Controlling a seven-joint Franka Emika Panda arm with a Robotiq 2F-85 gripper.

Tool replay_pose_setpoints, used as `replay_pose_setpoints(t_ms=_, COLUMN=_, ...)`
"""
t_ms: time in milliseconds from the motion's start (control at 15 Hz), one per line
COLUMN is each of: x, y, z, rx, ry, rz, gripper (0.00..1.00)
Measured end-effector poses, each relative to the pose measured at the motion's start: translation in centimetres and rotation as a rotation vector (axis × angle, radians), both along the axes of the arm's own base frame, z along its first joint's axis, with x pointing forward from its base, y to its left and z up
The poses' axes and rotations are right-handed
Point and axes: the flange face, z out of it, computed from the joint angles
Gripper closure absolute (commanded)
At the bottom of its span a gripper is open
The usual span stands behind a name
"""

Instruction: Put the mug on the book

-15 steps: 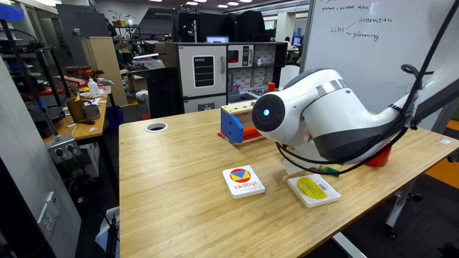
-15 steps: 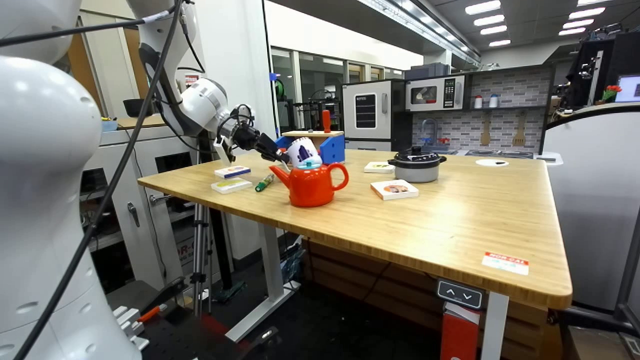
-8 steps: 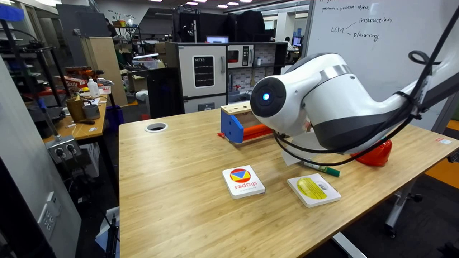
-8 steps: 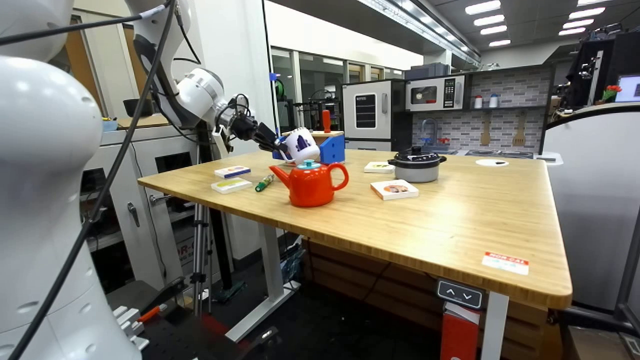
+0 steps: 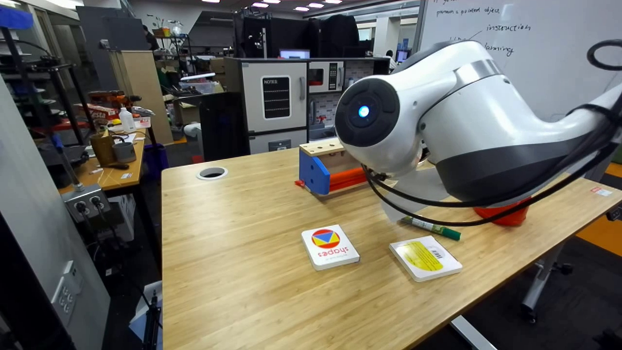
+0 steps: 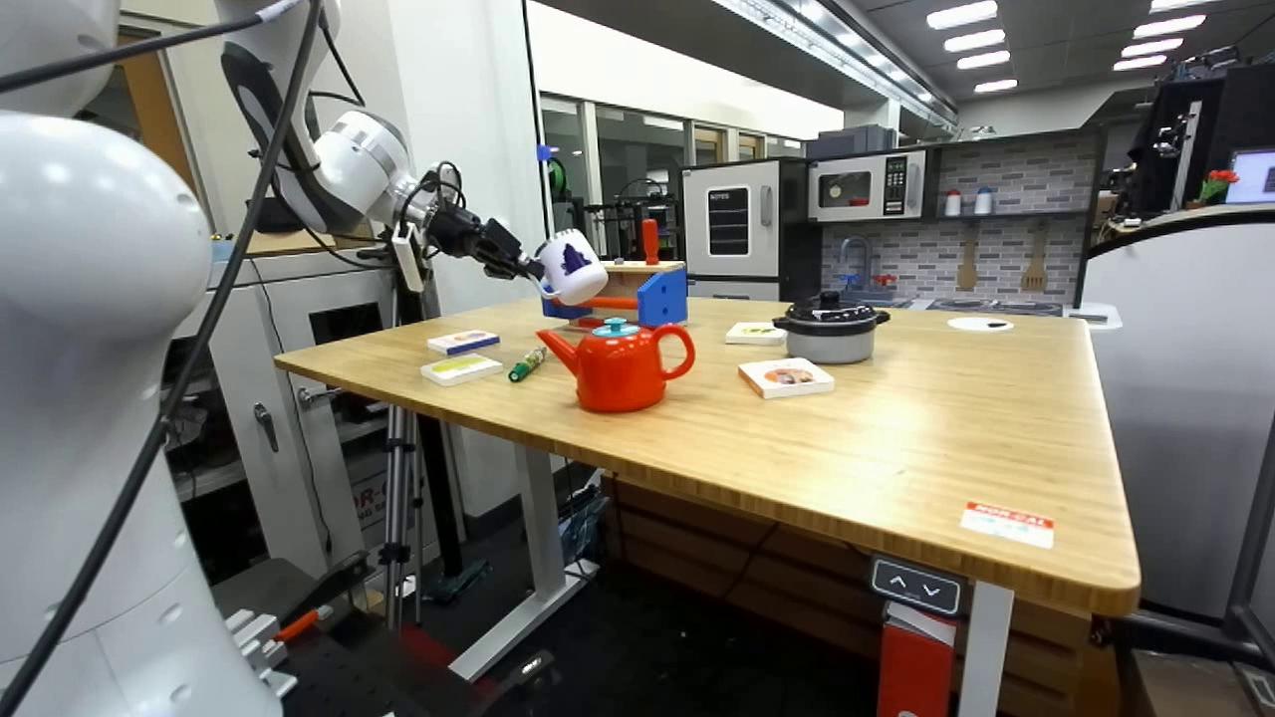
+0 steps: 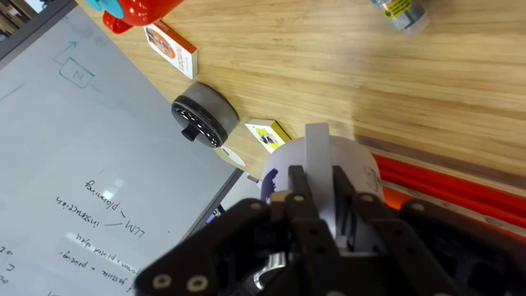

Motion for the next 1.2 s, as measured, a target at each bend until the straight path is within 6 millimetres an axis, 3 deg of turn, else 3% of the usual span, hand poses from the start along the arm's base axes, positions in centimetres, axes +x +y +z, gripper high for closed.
replay_pose_setpoints(t_ms=267, x=-1.5, y=1.1, z=1.4, rx=-0.039, ry=0.015, rz=0.081, gripper=0.96)
replay_pose_setpoints(t_ms=667, x=-2.6, y=0.3, z=0.5, rx=-0.094, ry=0.04, rz=0.157, gripper=0.96)
replay_pose_setpoints(t_ms=1200, x=-1.5, y=-0.2, z=0.9, rx=-0.167, ry=0.033, rz=0.279, gripper=0.96)
